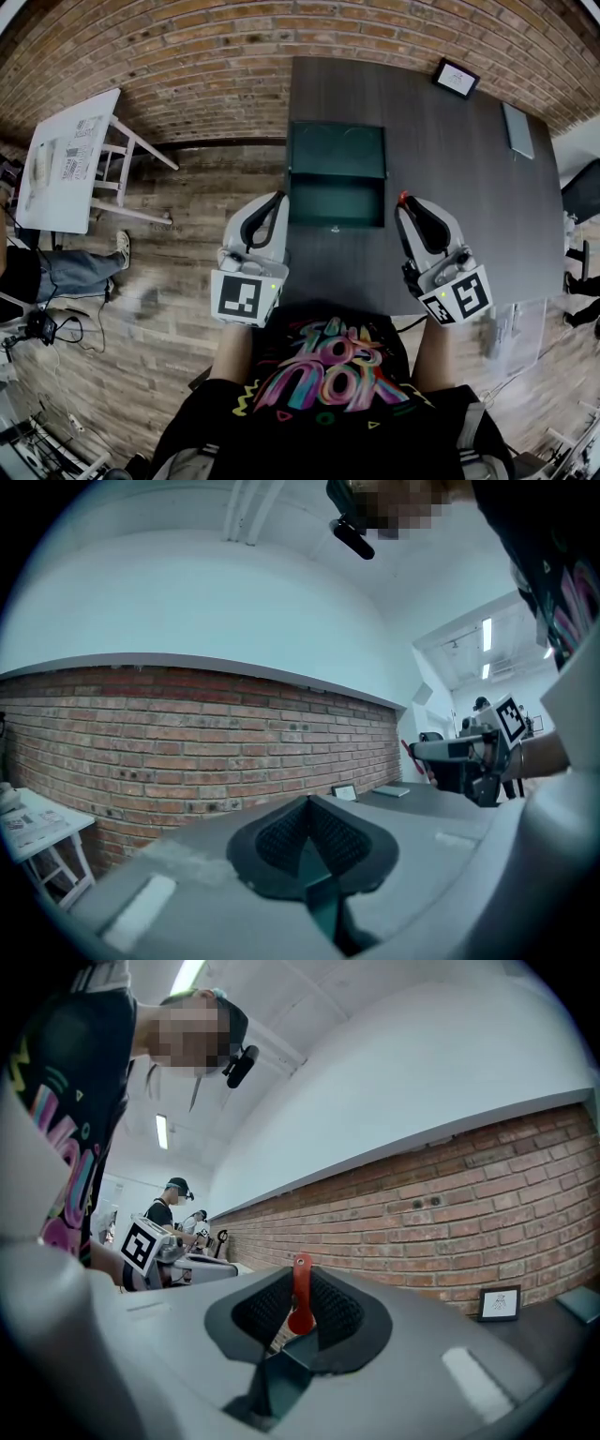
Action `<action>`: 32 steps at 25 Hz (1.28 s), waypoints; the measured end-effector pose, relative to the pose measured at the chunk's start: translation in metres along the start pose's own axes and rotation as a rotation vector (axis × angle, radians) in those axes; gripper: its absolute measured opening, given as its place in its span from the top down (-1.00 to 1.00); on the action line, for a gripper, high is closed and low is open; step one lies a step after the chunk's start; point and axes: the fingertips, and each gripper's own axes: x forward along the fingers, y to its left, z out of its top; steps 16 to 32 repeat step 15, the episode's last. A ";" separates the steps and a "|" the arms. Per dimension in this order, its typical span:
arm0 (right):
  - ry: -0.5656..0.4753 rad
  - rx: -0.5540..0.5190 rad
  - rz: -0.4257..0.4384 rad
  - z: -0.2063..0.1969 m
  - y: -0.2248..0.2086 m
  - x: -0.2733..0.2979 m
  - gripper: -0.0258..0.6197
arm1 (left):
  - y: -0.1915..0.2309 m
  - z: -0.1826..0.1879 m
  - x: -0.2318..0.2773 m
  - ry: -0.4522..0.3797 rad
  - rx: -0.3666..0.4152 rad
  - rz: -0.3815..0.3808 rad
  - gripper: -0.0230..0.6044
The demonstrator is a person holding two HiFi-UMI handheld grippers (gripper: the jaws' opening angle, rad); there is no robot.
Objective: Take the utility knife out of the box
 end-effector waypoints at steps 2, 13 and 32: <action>0.003 0.002 0.003 -0.001 -0.001 0.001 0.75 | 0.000 0.000 0.001 -0.001 -0.001 -0.001 0.93; 0.033 -0.004 0.026 -0.009 -0.001 0.007 0.75 | 0.003 -0.002 0.004 0.003 -0.016 0.005 0.93; 0.037 -0.007 0.027 -0.010 -0.002 0.008 0.75 | 0.005 -0.003 0.005 0.004 -0.015 0.007 0.93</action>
